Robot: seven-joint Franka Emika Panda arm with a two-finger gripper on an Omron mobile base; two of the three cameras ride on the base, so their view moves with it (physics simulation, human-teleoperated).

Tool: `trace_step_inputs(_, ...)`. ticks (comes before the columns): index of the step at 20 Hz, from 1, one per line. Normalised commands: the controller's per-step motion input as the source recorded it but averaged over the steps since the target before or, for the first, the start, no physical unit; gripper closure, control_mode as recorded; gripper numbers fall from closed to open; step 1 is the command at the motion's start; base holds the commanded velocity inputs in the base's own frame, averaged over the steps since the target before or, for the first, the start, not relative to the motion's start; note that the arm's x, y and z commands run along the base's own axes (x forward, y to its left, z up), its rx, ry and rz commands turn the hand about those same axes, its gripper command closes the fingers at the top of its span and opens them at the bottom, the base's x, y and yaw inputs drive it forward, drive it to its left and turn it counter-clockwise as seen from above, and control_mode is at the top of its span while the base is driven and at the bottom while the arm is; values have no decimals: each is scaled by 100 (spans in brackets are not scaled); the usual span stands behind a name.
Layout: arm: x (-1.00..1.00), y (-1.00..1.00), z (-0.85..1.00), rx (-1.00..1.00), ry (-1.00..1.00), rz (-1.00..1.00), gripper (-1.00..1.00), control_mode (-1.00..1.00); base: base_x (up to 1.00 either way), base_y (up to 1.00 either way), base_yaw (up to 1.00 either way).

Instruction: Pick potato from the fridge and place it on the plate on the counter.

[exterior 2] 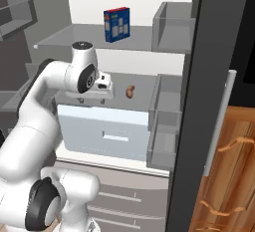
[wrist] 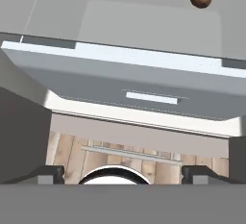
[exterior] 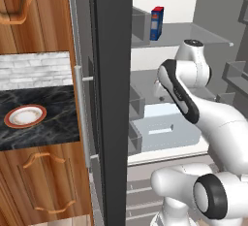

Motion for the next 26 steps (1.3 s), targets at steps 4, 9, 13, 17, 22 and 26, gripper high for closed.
trace_step_inputs(4,0,-43,-6,0,-17,5,-100,-100,0,0,0)
trace_step_inputs(9,0,-42,0,0,-18,1,-100,-100,0,0,0)
trace_step_inputs(13,20,-21,0,0,-7,0,-100,-100,0,0,0)
trace_step_inputs(17,38,-11,0,0,-1,0,-100,-100,0,0,0)
trace_step_inputs(22,50,-7,0,0,0,0,-100,-100,0,0,0)
trace_step_inputs(26,56,-1,0,0,0,0,-100,-100,0,0,0)
